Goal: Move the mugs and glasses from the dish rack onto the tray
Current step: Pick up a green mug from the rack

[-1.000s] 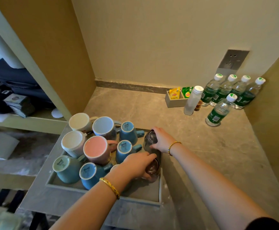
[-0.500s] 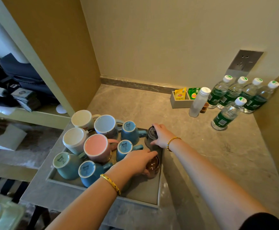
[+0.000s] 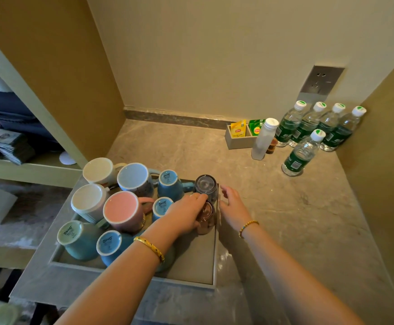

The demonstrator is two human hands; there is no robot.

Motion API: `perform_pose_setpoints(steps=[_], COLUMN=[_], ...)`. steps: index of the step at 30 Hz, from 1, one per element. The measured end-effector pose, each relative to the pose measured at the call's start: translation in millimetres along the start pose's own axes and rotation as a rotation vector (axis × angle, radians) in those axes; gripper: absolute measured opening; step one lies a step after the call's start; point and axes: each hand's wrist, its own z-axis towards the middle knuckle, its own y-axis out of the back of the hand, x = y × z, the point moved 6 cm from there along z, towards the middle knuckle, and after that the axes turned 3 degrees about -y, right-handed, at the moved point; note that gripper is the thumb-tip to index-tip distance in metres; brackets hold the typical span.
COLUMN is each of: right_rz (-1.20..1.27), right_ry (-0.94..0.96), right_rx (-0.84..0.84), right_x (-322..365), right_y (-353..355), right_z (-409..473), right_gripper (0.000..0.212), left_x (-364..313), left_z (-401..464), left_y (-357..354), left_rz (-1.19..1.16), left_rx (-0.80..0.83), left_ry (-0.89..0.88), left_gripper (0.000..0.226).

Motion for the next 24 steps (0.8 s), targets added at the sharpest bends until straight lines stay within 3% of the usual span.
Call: perform_pose_setpoints(steps=[5,12,16,21,24], right_rz=[0.050,-0.037,-0.052,-0.062,0.140], right_ry=[-0.086,-0.059,-0.060,0.020,0.089], right_rx=[0.090,0.223,0.254,0.136,0.116], right_x=[-11,-1,-1,3,21], right_y=[-8,-11,-10,-2,-5], right_z=[-11,-18,-19,-16,-19], right_gripper=[0.029,0.034,0.040,0.035,0.031], left_x=[7,4,4,28,54], left_z=[-2,-1,-4,-20,-39], left_y=[1,14,16,40,47], left_rz=[0.107,0.214,0.146,0.091,0.080], left_rx=[0.028,0.062,0.095,-0.014,-0.019], left_ry=[0.084,0.033,0.013,0.066,0.142], left_gripper=[0.080,0.061,0.059,0.055,0.053])
